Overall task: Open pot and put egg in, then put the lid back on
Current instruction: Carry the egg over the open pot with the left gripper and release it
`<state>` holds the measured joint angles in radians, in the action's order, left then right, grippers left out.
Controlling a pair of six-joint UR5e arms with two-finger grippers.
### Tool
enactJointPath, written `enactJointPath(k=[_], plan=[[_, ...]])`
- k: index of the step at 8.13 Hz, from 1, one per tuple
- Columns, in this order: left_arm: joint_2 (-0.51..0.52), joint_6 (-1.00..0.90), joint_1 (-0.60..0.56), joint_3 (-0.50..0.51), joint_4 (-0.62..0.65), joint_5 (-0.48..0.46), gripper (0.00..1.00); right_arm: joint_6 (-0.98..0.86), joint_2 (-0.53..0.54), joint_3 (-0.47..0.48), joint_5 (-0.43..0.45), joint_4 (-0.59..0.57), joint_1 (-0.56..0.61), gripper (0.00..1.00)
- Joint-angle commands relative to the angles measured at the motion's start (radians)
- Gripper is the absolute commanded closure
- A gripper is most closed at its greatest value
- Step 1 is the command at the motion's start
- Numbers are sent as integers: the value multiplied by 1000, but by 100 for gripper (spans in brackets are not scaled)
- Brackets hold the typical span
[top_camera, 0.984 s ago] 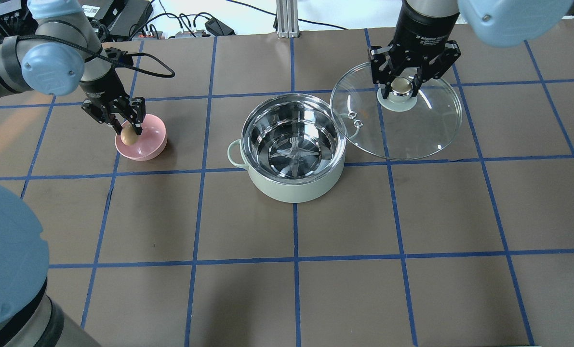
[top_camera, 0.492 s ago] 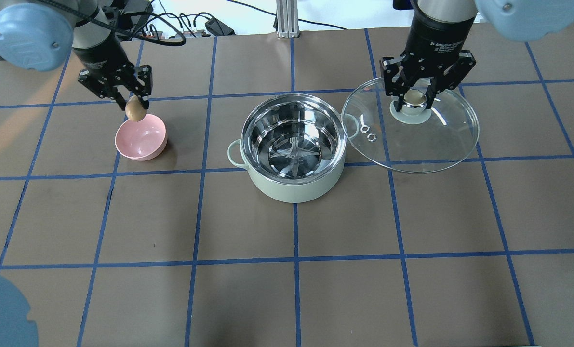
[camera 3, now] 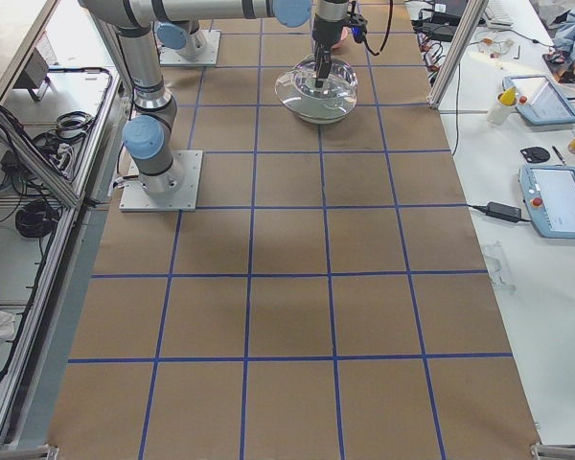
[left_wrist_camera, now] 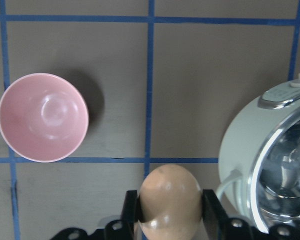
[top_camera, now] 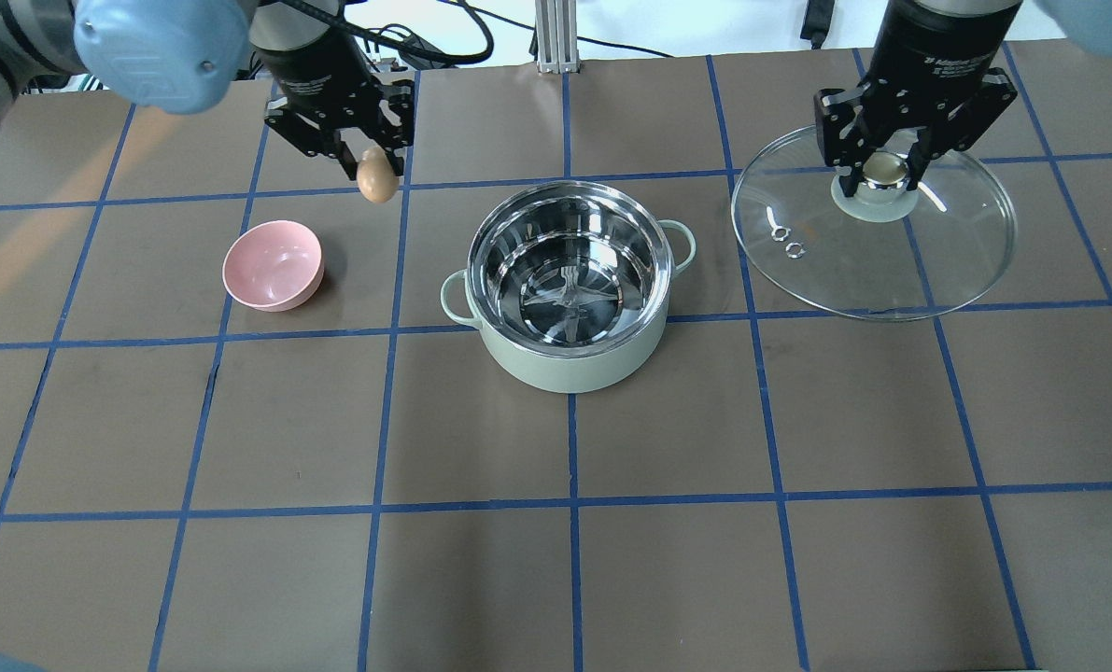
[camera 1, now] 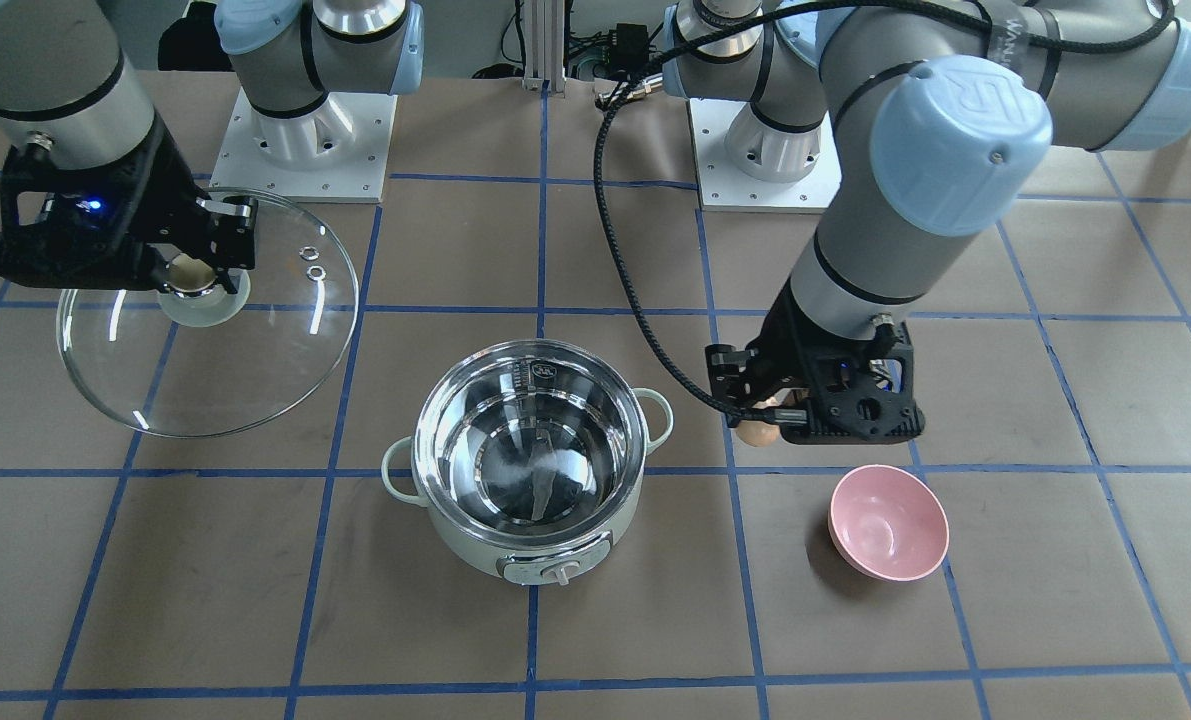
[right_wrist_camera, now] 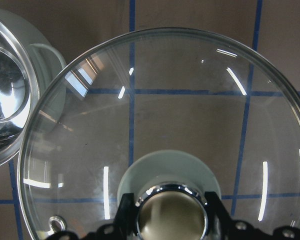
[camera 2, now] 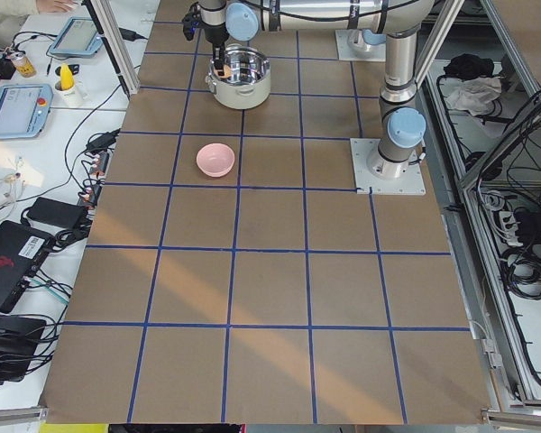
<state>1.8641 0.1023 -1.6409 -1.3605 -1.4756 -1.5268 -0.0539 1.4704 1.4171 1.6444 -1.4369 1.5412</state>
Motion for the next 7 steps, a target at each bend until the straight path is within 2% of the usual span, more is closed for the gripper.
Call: enactJointPath(k=[1,3,4,7], plan=[[20,87,-124,6,30,51,100,-42,19,3,-12,12,-53,85],[32,138,-166,0,67,104,100,-47,25,5,-49,27,-59,85],[52,136,-177,-5,72,109,100,-46,25,5,-49,42,-62,85],[151,172,-217,-11,201,105,100,-119,25,5,-35,19,-82,85]])
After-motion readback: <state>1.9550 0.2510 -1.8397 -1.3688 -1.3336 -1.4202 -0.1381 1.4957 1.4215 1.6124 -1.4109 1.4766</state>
